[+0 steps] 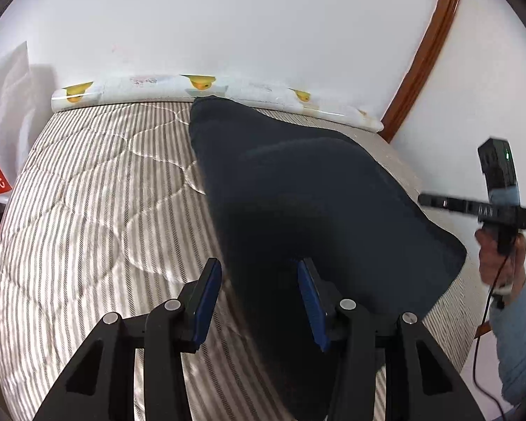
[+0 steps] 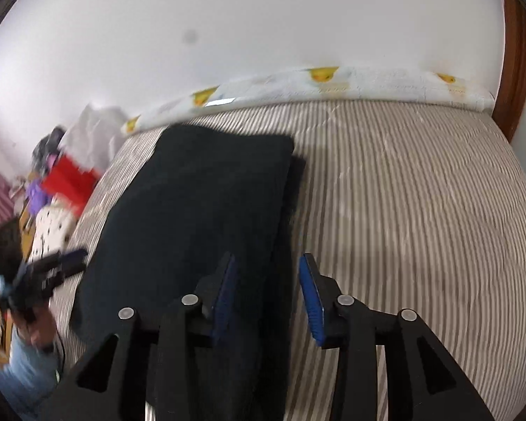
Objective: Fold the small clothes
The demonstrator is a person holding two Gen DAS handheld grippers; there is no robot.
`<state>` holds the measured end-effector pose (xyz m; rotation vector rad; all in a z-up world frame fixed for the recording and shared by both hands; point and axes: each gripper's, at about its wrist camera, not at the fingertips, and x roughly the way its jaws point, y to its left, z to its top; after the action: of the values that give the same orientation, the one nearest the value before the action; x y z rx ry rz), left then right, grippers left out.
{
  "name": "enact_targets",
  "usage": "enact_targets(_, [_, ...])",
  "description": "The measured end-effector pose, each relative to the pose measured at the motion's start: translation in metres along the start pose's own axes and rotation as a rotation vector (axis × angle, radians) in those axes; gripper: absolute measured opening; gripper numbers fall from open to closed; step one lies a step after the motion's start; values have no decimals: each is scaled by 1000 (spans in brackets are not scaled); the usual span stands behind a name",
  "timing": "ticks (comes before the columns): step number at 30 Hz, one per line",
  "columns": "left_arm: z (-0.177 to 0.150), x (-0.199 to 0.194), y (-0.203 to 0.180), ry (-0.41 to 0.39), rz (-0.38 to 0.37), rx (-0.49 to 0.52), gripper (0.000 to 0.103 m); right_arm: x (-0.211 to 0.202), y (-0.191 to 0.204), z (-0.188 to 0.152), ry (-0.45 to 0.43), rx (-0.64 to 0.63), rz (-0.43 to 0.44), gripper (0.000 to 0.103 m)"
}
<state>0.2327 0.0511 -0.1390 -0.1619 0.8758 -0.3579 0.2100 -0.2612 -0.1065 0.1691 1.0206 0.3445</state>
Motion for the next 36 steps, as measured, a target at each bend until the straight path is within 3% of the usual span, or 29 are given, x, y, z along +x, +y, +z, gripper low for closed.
enact_targets(4, [-6,3,-5,-10,47,-12,47,19,-7,-18,25,96,21,36])
enact_targets(6, [-8,7,-1,2,48,-56,47,27,-11,-21,11,153,57,10])
enact_targets(9, [-8,6,0,8,60,-66,47,7,7,-21,-93,34,3,6])
enact_targets(12, [-8,5,-2,19,64,-60,47,-16,-9,-25,-157,77,35,2])
enact_targets(16, [-12,-1,-10,8,106,-20,47,1,-21,-31,-86,127,-6,2])
enact_targets(21, [-18,-18,-22,-7,118,43,47,-23,7,-35,-150,60,-182,7])
enact_targets(23, [-21,-18,-29,-4,130,62,47,-37,25,-39,-206,29,-181,7])
enact_targets(25, [-25,-15,-36,15,164,86,48,-39,44,-42,-220,-37,-178,16])
enact_targets(29, [-35,-12,-46,26,226,115,48,-14,69,-69,-173,-162,-225,19])
enact_targets(33, [-40,-13,-48,33,228,105,48,-3,60,-93,-173,-143,-289,19])
enact_targets(36, [-41,-15,-48,34,231,104,48,-10,55,-91,-140,-107,-299,17])
